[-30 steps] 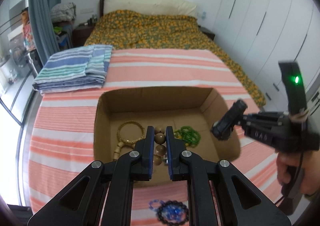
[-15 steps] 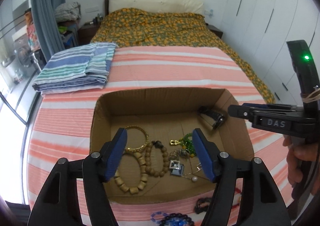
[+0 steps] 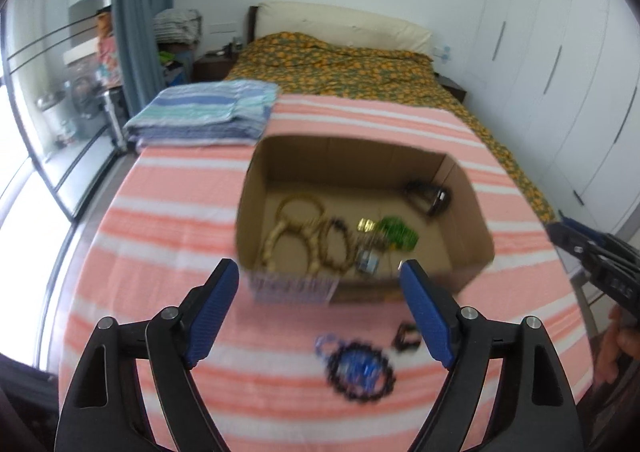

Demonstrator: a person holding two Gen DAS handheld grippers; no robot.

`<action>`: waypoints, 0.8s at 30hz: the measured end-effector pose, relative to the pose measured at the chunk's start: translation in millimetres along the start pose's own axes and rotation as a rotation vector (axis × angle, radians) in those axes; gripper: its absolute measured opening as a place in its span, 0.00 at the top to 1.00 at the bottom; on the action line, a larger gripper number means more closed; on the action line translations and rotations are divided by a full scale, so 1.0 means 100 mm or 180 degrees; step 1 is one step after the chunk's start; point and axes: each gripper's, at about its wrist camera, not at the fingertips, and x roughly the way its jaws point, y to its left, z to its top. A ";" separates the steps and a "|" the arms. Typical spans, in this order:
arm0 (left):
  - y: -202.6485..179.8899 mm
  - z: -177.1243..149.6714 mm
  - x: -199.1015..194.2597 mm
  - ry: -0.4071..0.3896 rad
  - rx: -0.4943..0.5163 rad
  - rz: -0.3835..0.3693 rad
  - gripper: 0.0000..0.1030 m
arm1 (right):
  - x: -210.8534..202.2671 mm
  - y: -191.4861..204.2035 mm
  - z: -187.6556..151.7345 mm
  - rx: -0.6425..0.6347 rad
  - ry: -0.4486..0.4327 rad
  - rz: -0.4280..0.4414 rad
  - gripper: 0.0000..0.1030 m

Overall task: Organize jewelry
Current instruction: 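Withdraw both tools from the box back over the bed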

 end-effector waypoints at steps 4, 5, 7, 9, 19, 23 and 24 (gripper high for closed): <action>0.00 -0.39 -0.05 0.0086 -0.0069 0.0028 0.18 | -0.16 0.10 -0.42 -0.0099 -0.0043 0.0009 0.57; 0.00 -0.50 -0.03 0.0137 -0.0061 0.0031 0.18 | -0.18 0.10 -0.52 -0.0100 -0.0044 0.0029 0.57; -0.01 -0.70 0.02 0.0196 0.0004 0.0051 0.18 | -0.19 0.11 -0.70 -0.0144 -0.0061 0.0068 0.57; -0.02 -0.86 0.08 0.0198 0.0080 0.0080 0.18 | -0.12 0.14 -0.86 -0.0238 0.0010 0.0082 0.57; -0.08 -1.27 0.40 0.0320 0.0215 0.0139 0.18 | 0.04 0.11 -1.14 -0.0176 0.0159 0.0073 0.57; -0.09 -1.27 0.44 0.0244 0.0209 0.0152 0.18 | 0.14 0.07 -1.27 -0.0160 0.0184 0.0013 0.57; -0.10 -1.27 0.45 0.0224 0.0226 0.0179 0.18 | 0.15 0.07 -1.29 -0.0162 0.0175 -0.0009 0.57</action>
